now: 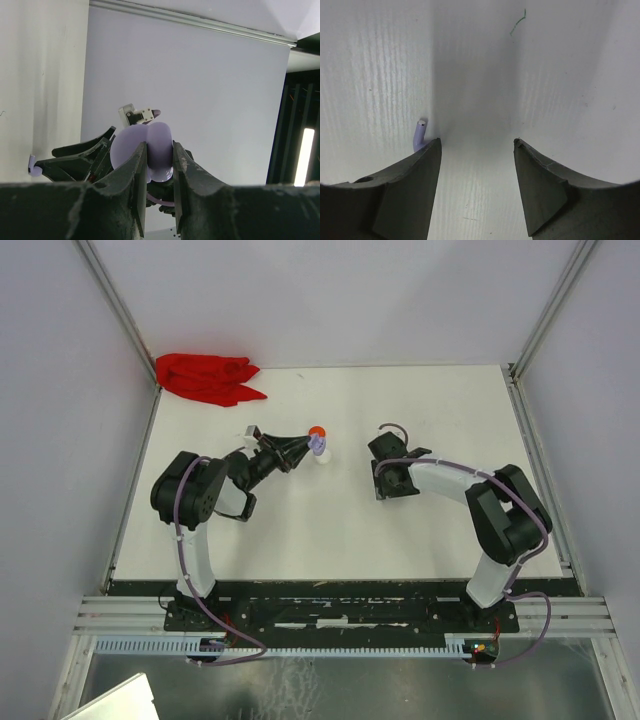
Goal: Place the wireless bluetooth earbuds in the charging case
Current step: Pick up the earbud from the center of the board.
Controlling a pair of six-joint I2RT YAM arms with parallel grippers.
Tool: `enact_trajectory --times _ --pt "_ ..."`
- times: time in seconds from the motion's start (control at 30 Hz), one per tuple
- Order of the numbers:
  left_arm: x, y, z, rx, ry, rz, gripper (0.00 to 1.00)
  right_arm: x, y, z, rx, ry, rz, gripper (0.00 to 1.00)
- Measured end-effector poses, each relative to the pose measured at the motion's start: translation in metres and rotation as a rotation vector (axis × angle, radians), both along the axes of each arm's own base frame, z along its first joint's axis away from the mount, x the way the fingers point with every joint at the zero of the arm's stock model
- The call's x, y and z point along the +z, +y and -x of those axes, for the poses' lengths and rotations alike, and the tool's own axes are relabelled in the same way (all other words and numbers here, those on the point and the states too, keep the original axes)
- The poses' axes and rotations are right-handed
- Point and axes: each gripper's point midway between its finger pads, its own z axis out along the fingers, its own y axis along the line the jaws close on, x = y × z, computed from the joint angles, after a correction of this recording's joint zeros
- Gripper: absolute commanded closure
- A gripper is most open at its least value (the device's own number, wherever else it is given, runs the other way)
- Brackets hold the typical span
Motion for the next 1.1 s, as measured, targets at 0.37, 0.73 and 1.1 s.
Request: enact_trajectory --times 0.37,0.73,1.1 --pt "-0.003 0.005 -0.001 0.010 0.009 -0.003 0.97 0.003 0.020 0.002 0.045 0.003 -0.018 0.32" --pt "-0.008 0.007 0.002 0.012 0.025 -0.008 0.97 0.002 0.032 0.011 0.080 0.015 -0.014 0.32" --pt "-0.011 0.013 0.001 0.023 0.035 -0.011 0.97 0.003 0.047 0.006 0.106 0.009 -0.018 0.32"
